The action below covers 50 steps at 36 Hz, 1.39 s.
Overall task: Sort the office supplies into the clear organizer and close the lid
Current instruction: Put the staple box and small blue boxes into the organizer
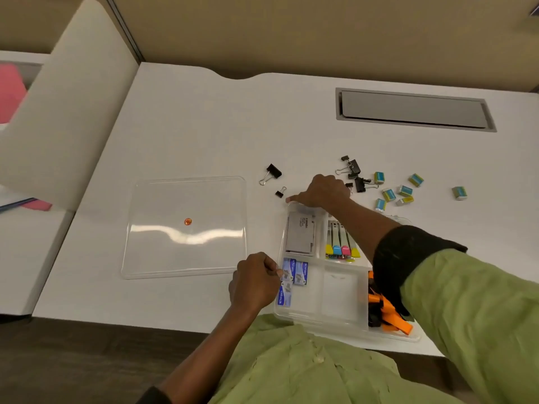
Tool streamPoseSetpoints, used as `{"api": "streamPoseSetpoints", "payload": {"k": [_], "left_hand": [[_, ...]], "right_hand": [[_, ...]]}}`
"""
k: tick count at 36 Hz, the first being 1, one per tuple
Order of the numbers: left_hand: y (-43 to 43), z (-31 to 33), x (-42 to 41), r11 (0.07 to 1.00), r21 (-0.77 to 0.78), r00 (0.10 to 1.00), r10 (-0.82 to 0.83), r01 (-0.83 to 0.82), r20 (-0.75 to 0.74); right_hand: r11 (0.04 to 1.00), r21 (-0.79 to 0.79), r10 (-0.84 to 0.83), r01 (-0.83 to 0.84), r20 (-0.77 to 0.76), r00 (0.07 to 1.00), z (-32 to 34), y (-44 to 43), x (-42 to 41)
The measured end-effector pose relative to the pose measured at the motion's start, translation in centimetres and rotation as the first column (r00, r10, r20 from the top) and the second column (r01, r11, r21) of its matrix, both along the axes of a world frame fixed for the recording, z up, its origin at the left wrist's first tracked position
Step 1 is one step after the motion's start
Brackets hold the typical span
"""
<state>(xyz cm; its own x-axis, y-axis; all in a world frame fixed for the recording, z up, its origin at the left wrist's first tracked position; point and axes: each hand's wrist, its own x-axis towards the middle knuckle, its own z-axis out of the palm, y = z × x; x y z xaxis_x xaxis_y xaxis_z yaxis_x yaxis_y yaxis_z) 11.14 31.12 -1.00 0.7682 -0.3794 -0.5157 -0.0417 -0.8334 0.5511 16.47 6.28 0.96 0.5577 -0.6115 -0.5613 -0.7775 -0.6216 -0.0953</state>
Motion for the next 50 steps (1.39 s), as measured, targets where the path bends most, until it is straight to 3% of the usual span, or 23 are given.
{"api": "streamPoseSetpoints", "payload": {"k": [11,14,17,21,29,34,50], "left_hand": [[0.1,0.0,0.0,1.0,0.006,1.0,0.011,-0.011,-0.011],[0.0,-0.1,0.1,1.0,0.001,1.0,0.01,-0.01,-0.015],[0.1,-0.2,0.1,1.0,-0.002,1.0,0.008,-0.008,-0.016],[0.2,-0.2,0.2,1.0,-0.016,1.0,0.001,-0.001,-0.02],[0.2,-0.2,0.7,1.0,-0.018,0.999,-0.014,0.013,-0.043],[0.2,-0.1,0.7,1.0,-0.008,0.999,-0.029,0.029,-0.04],[0.1,0.4,0.6,0.999,0.006,0.998,-0.049,0.05,-0.028]], "right_hand": [[0.997,0.046,-0.071,0.065,0.129,0.989,-1.0,-0.4,0.6],[0.994,0.011,-0.111,0.112,0.25,0.962,-0.4,-0.7,0.4],[0.988,0.054,-0.152,0.143,0.462,0.874,0.9,-0.7,-1.4],[0.993,0.106,-0.105,0.053,0.578,0.809,3.0,0.9,-5.6],[0.917,0.25,0.139,-0.312,0.532,0.835,3.7,7.4,-14.9],[0.869,0.186,0.381,-0.458,0.338,0.861,1.4,11.1,-17.8],[0.86,0.033,0.487,-0.509,0.244,0.839,-1.5,13.7,-17.2]]}}
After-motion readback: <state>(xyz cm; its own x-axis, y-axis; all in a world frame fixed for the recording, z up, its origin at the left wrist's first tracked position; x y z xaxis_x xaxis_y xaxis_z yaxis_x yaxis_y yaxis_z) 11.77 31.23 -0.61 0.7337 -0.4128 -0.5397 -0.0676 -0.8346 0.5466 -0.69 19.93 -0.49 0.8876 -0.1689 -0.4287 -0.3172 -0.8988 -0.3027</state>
